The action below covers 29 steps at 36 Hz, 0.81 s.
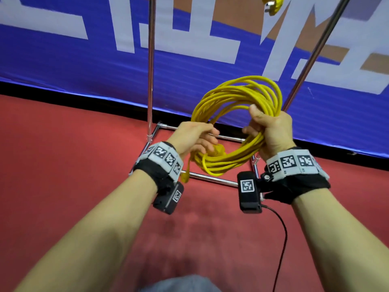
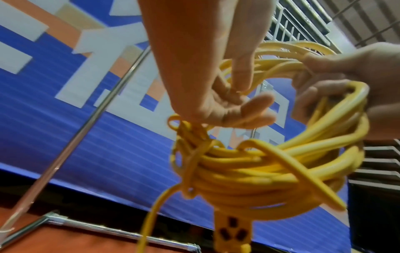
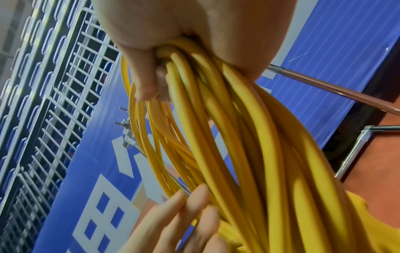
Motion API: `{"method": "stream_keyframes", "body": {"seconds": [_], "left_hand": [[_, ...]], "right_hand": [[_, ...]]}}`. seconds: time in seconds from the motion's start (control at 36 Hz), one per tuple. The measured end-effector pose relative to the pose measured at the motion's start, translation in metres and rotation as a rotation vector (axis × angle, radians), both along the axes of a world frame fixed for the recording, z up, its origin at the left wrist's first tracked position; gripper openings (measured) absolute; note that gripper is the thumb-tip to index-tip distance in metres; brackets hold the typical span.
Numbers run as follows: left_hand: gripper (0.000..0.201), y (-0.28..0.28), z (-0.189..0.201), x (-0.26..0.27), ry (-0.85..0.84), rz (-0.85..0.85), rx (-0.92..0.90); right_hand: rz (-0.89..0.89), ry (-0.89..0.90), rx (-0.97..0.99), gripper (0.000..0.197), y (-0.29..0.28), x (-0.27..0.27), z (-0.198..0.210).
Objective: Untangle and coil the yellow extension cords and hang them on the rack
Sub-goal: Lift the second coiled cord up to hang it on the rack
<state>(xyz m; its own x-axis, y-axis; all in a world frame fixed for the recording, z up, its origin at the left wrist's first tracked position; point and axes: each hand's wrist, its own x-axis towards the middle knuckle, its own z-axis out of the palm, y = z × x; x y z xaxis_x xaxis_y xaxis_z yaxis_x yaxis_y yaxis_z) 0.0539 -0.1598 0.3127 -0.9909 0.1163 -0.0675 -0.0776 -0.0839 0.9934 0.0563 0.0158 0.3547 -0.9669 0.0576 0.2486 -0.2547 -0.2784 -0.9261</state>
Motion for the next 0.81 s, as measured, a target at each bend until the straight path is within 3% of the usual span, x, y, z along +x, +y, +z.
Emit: {"method": "stream_keyframes", "body": {"seconds": [0.08, 0.14, 0.17, 0.25, 0.31, 0.36, 0.47, 0.53, 0.67, 0.81], "left_hand": [[0.025, -0.026, -0.006, -0.003, 0.098, 0.217, -0.012], [0.016, -0.038, -0.012, -0.007, 0.152, 0.347, -0.039], [0.026, -0.041, -0.013, -0.006, 0.143, 0.344, -0.034], [0.093, -0.041, -0.016, -0.003, 0.076, 0.156, 0.0], [0.102, -0.038, -0.015, -0.005, 0.053, 0.026, 0.07], [0.09, -0.034, -0.01, -0.004, 0.048, -0.09, 0.159], [0.042, -0.025, 0.0, -0.011, 0.023, -0.302, 0.296], [0.031, -0.024, 0.005, -0.022, 0.032, -0.259, 0.329], [0.031, -0.025, -0.003, -0.06, 0.129, 0.012, 0.298], [0.037, -0.045, 0.006, -0.087, 0.256, 0.126, -0.006]], "right_hand": [[0.031, 0.002, -0.07, 0.022, 0.01, -0.002, 0.005], [0.06, 0.005, -0.096, 0.019, 0.015, -0.002, 0.009], [0.076, 0.004, -0.101, 0.018, 0.017, -0.001, 0.01], [0.188, 0.004, -0.13, 0.014, 0.023, 0.001, 0.017], [0.292, 0.0, -0.13, 0.013, 0.027, 0.003, 0.022], [0.381, -0.006, -0.129, 0.018, 0.03, 0.004, 0.024], [0.442, -0.031, -0.128, 0.024, 0.032, 0.0, 0.025], [0.384, -0.05, -0.092, 0.02, 0.032, -0.011, 0.025], [0.113, -0.097, 0.108, 0.014, 0.025, -0.058, 0.015], [0.021, -0.154, 0.211, 0.011, 0.017, -0.095, 0.002]]}}
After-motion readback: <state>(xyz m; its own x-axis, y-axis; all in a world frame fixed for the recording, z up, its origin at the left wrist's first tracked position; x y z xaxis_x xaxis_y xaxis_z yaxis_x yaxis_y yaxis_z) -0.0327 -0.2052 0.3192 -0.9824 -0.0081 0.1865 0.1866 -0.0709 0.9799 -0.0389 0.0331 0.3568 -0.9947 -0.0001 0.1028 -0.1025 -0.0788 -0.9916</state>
